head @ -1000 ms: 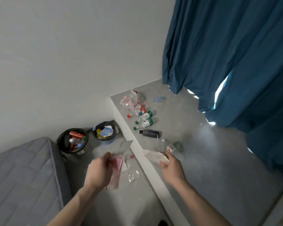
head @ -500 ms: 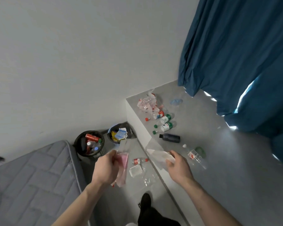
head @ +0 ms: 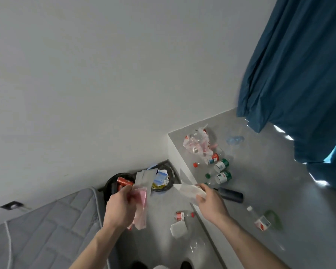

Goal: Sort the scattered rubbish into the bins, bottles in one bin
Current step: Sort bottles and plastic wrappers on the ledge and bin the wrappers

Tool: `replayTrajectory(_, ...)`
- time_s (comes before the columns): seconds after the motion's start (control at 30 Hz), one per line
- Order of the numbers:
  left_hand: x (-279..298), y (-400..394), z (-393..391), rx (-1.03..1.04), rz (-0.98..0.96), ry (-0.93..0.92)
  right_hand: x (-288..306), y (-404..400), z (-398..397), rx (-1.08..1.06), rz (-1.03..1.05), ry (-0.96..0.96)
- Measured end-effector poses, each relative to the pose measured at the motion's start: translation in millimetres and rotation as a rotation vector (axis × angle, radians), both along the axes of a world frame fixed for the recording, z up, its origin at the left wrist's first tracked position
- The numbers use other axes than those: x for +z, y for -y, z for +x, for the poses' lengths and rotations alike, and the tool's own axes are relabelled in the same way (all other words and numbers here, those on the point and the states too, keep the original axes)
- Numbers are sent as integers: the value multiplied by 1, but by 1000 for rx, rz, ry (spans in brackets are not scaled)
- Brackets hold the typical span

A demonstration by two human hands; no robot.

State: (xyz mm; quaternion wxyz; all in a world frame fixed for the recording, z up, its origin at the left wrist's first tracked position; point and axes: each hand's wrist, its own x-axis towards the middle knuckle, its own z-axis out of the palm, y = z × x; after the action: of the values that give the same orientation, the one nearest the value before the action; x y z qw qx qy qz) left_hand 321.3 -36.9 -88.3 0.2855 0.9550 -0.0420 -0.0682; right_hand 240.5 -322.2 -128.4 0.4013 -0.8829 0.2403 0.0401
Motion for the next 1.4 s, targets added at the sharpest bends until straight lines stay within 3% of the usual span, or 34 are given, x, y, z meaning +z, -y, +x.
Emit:
replayTrajectory(0.17, -8, -3, 72, -36, -13, -37, -6, 0, 56, -33, -25, 24)
replayTrajectory(0.57, -57, -32, 251, -369, 89, -142, -25, -54, 128, -255, -32, -53)
replayTrajectory(0.93, -79, -22, 296, -482, 104, -172, -38, -48, 143, -308, -46, -69)
replayTrajectory(1.07, -94, -25, 314, -570, 205, -129, -54, -52, 163, -292, -1, -115)
replayTrajectory(1.23, -117, -4, 346, -645, 240, -269, -72, -49, 191, -300, 22, -182)
replayTrajectory(1.4, -185, 30, 396, -621, 170, -470, -110, -43, 227, -342, 6, -286)
